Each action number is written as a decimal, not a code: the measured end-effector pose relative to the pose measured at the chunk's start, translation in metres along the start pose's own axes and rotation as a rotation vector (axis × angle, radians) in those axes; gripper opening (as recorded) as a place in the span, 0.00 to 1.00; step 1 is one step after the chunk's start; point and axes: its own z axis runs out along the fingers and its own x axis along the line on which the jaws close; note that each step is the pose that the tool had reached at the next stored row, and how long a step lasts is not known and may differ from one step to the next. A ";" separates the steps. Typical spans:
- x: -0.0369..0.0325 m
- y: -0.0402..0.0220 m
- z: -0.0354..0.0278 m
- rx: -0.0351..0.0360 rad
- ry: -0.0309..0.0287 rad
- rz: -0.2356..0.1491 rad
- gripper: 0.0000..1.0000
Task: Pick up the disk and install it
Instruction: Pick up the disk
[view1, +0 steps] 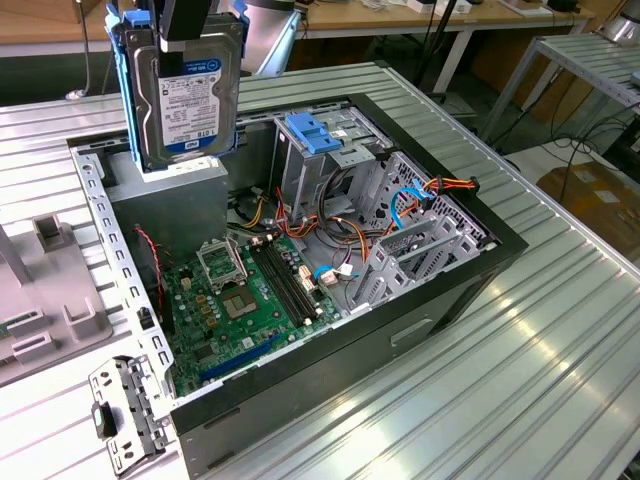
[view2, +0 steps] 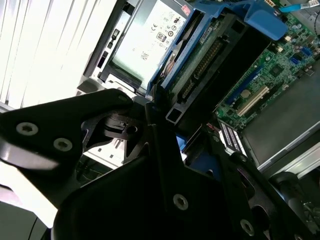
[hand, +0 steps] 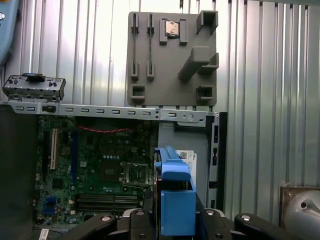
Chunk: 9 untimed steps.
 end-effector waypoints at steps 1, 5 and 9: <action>0.0005 0.0000 0.0000 0.0000 -0.0001 0.000 0.37; 0.0044 -0.0001 -0.0003 0.0000 0.0000 0.000 0.37; 0.0083 -0.0001 -0.0005 0.0000 -0.0001 0.000 0.37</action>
